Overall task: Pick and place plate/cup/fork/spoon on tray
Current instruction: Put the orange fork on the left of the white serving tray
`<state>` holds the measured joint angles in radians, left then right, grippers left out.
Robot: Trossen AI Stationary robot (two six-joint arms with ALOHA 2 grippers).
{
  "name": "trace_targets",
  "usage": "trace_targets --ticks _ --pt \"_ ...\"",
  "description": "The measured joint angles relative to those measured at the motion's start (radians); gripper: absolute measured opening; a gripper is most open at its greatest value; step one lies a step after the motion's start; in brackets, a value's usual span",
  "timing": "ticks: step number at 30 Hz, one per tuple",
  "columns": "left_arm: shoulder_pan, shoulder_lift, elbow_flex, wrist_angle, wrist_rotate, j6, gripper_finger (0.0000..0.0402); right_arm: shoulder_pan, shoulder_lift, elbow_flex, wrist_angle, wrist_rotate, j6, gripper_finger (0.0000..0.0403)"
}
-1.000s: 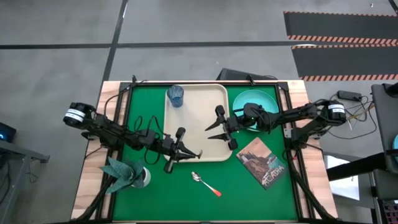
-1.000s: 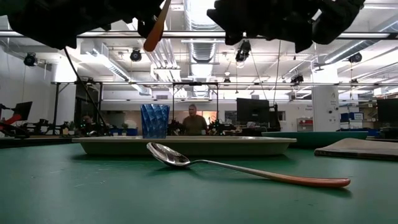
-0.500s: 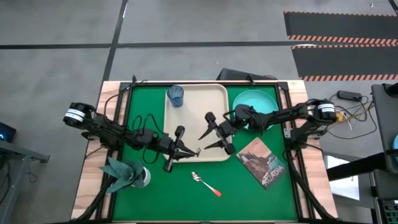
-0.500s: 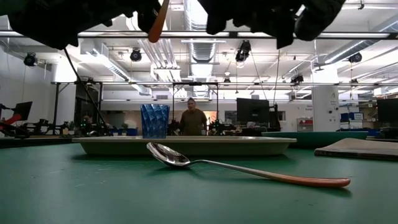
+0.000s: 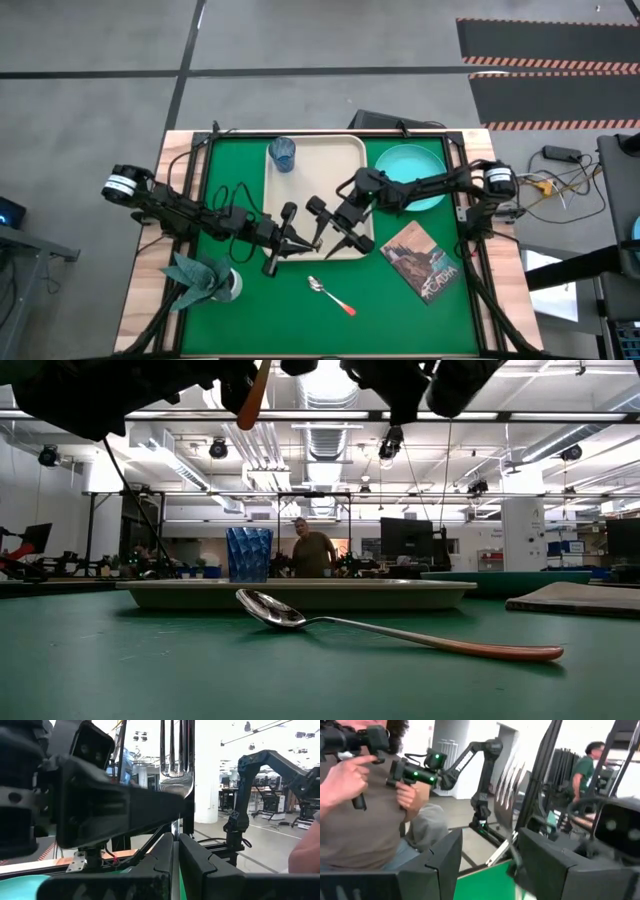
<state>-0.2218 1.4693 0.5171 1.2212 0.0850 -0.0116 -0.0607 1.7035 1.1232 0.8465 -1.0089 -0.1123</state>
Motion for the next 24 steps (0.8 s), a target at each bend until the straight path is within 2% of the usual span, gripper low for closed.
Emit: trace_targets --ticks 9,15,24 --pt "0.0 0.0 0.0 0.0 0.0 0.0 0.0004 0.005 0.033 0.048 0.002 -0.043 -0.023 0.0177" --pt "0.016 0.0 0.002 0.0 -0.04 0.018 0.0004 0.013 0.03 0.048 0.005 -0.035 -0.045 0.0153" --pt "0.024 0.0 0.003 0.017 -0.03 0.018 0.0004 0.014 0.03 0.048 0.008 -0.028 -0.06 0.0098"
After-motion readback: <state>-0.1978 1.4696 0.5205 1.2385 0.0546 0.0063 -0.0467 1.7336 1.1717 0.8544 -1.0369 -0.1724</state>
